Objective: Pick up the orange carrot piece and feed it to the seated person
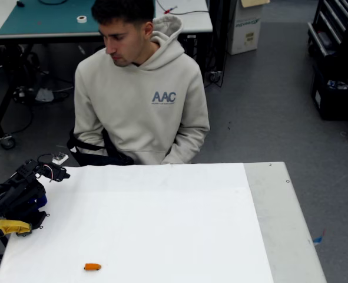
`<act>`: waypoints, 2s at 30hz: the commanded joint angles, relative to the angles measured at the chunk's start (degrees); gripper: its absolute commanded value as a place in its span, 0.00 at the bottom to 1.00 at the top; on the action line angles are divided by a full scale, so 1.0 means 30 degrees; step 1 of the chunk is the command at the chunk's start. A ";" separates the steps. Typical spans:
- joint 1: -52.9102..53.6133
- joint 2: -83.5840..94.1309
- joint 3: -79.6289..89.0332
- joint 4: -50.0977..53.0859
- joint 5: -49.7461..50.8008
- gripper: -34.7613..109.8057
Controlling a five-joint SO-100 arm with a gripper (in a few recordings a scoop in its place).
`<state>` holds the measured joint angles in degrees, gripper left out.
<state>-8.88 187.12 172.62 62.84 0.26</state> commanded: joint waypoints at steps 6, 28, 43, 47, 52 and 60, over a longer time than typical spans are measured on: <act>-0.0352 0.0557 -0.1230 0.0176 -0.0117 0.23; -0.0088 0.0557 -0.1260 0.0176 0.0996 0.23; 0.0000 0.0498 -0.2197 0.0176 0.1143 0.23; 0.0527 -0.0908 -0.4570 0.0176 0.1172 0.23; 0.2607 -0.5889 -0.7998 0.0176 0.1172 0.23; 0.7734 -1.5352 -1.3711 0.0176 0.1172 0.23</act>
<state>9.67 149.85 140.71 62.84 2.90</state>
